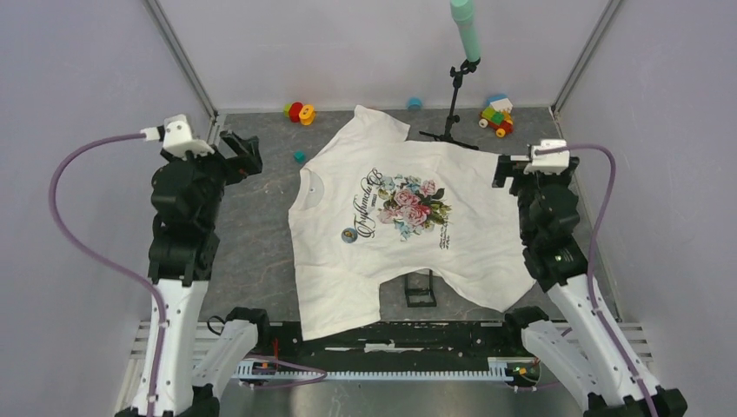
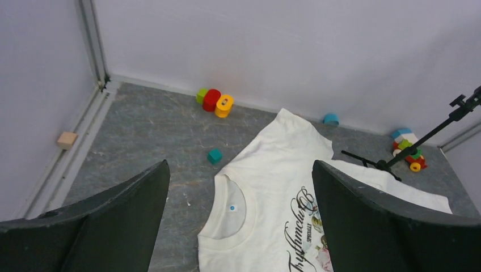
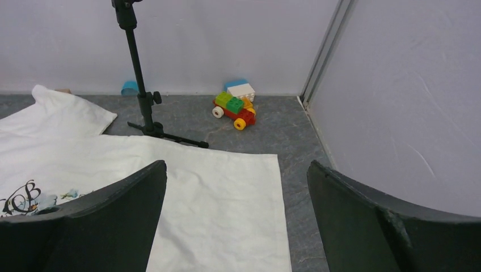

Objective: Pin the brooch onto the clothing

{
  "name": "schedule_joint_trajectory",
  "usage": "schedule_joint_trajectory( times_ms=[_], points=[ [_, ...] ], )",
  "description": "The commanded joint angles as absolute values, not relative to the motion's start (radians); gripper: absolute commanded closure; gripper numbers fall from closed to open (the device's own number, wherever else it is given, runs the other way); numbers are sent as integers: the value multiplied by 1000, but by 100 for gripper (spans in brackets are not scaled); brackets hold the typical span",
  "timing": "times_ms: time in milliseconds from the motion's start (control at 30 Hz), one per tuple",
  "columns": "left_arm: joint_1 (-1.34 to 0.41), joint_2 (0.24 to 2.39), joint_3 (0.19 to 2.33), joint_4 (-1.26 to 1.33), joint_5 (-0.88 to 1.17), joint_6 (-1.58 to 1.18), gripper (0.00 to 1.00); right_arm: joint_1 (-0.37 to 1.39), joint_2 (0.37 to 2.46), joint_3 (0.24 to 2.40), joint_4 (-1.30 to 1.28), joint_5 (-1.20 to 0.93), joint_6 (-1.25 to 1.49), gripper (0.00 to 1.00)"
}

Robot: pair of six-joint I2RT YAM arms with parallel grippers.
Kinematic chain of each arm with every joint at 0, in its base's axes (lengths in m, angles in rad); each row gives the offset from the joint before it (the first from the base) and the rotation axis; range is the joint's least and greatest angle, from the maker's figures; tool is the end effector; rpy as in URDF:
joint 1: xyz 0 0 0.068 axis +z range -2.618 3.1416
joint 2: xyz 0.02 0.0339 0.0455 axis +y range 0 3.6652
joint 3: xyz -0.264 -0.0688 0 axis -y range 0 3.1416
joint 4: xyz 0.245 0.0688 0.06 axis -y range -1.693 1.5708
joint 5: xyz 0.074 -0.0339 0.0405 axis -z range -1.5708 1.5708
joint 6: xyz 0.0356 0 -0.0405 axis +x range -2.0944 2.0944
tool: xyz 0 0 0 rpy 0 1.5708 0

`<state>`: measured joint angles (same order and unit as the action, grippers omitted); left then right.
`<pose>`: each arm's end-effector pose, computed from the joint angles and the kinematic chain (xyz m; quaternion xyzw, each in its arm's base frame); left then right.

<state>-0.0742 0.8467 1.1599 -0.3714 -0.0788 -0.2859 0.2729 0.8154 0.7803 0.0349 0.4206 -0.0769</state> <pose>0.1688 -0.0097 0.4375 -0.1037 0.7199 -0.0946 0.6797 0.1893 0.0379 0.3570 0.0250 0.7067 -0.0793 0.7026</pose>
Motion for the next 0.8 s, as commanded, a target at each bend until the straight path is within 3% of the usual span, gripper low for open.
schedule_joint_trajectory(
  times_ms=[0, 267, 767],
  points=[
    [-75, 715, 1084, -410, -218, -188, 0, 272, 644, 637, 168, 433, -114, 2],
    [-75, 450, 808, -307, -282, -173, 0, 272, 467, 431, 234, 513, -70, 2],
    [-75, 453, 787, -298, -272, -178, 0, 272, 470, 444, 217, 551, -69, 2]
  ],
)
